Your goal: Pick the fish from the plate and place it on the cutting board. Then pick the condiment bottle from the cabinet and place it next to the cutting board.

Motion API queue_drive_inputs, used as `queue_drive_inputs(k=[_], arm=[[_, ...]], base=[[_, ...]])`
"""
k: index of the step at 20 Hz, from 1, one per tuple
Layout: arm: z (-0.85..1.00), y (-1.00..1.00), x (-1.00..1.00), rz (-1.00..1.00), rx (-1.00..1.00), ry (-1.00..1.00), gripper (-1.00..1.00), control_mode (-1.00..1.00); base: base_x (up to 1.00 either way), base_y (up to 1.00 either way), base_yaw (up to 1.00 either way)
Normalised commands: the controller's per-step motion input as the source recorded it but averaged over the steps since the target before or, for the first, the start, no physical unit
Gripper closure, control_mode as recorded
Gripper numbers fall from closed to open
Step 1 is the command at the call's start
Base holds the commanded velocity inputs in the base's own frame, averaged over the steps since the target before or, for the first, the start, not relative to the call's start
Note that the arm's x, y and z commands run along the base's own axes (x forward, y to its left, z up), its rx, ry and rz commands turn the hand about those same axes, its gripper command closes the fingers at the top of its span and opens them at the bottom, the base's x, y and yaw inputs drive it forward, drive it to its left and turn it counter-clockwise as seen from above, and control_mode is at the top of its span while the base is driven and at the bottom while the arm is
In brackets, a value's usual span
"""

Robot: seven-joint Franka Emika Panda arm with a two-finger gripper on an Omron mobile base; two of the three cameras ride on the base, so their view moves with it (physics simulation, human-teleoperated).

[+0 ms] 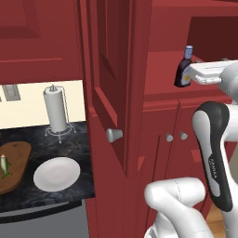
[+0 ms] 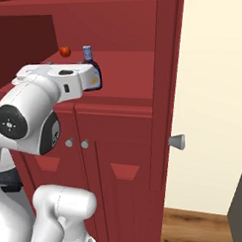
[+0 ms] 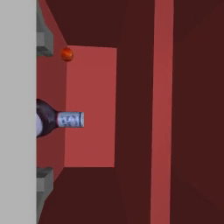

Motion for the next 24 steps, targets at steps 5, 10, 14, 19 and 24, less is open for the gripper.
queue_drive_inputs(k=[5, 10, 14, 19, 24], arm=[[-0.01, 0.0, 0.16, 0.0, 0.0, 0.0, -1.0, -1.0], [0.0, 0.0, 0.2, 0.0, 0.0, 0.0, -1.0, -1.0], [0.0, 0.0, 0.2, 0.0, 0.0, 0.0, -1.0, -1.0], [0.0, 0.0, 0.2, 0.0, 0.0, 0.0, -1.0, -1.0], [0.0, -0.02, 0.2, 0.0, 0.0, 0.0, -1.0, -1.0]], base=[[0.0, 0.0, 0.0], [0.0, 0.0, 0.0], [0.0, 0.0, 0.0], [0.0, 0.0, 0.0], [0.0, 0.0, 0.0]])
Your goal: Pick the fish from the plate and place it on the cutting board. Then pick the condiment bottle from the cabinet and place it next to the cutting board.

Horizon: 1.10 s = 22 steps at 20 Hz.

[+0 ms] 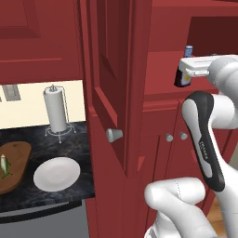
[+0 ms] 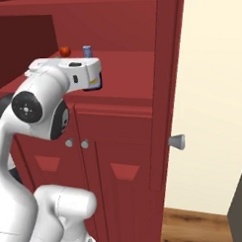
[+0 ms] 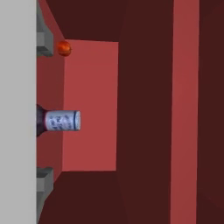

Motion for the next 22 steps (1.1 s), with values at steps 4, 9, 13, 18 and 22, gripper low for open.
queue_drive_inputs(k=[4, 9, 13, 18, 22], arm=[[0.0, -0.03, 0.18, 0.0, 0.0, 0.0, -1.0, -1.0], [0.0, -0.05, 0.18, 0.0, 0.0, 0.0, -1.0, -1.0], [0.0, -0.03, 0.17, 0.0, 0.0, 0.0, -1.0, -1.0], [-0.02, 0.0, 0.12, 0.0, 0.0, 0.0, -1.0, -1.0], [-0.06, 0.0, 0.06, 0.0, 0.0, 0.0, -1.0, -1.0]], base=[[0.0, 0.0, 0.0], [0.0, 0.0, 0.0], [0.0, 0.0, 0.0], [0.0, 0.0, 0.0], [0.0, 0.0, 0.0]])
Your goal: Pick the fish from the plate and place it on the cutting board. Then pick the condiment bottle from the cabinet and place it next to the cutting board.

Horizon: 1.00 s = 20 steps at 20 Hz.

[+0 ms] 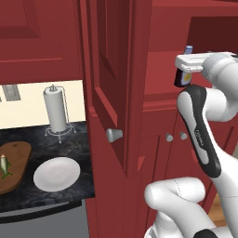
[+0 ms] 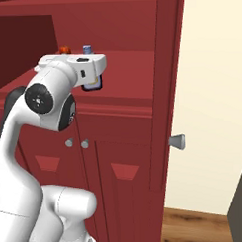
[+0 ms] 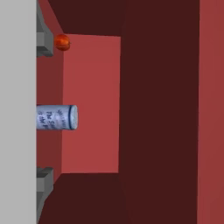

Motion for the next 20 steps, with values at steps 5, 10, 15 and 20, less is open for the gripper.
queue_drive_inputs(k=[5, 10, 15, 20], arm=[[-0.08, 0.0, 0.08, 0.0, 0.0, 0.0, -1.0, -1.0], [-0.01, 0.0, 0.08, 0.0, 0.0, 0.0, -1.0, -1.0], [0.0, 0.0, 0.11, 0.0, 0.01, 0.0, -1.0, -1.0], [0.0, -0.03, 0.13, 0.0, 0.03, 0.0, -1.0, -1.0]], base=[[0.0, 0.0, 0.0], [0.0, 0.0, 0.0], [0.0, 0.0, 0.0], [0.0, 0.0, 0.0]])
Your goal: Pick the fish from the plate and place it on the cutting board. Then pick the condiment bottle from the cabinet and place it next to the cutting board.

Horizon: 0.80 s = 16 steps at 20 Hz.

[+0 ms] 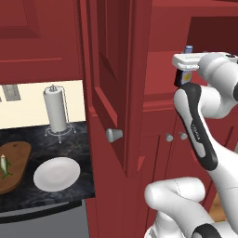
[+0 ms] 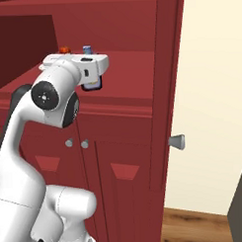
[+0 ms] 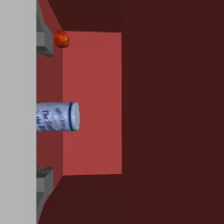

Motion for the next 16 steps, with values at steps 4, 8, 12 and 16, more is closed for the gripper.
queue_drive_inputs(k=[4, 8, 12, 16], arm=[[0.0, -0.06, 0.14, 0.0, 0.03, 0.0, -1.0, -1.0], [0.0, -0.07, 0.15, 0.0, 0.04, 0.0, -1.0, -1.0], [0.0, -0.05, 0.15, 0.0, 0.03, 0.0, -1.0, -1.0], [0.0, -0.03, 0.14, 0.0, 0.03, 0.0, -1.0, -1.0]], base=[[0.0, 0.0, 0.0], [0.0, 0.0, 0.0], [0.0, 0.0, 0.0], [0.0, 0.0, 0.0]])
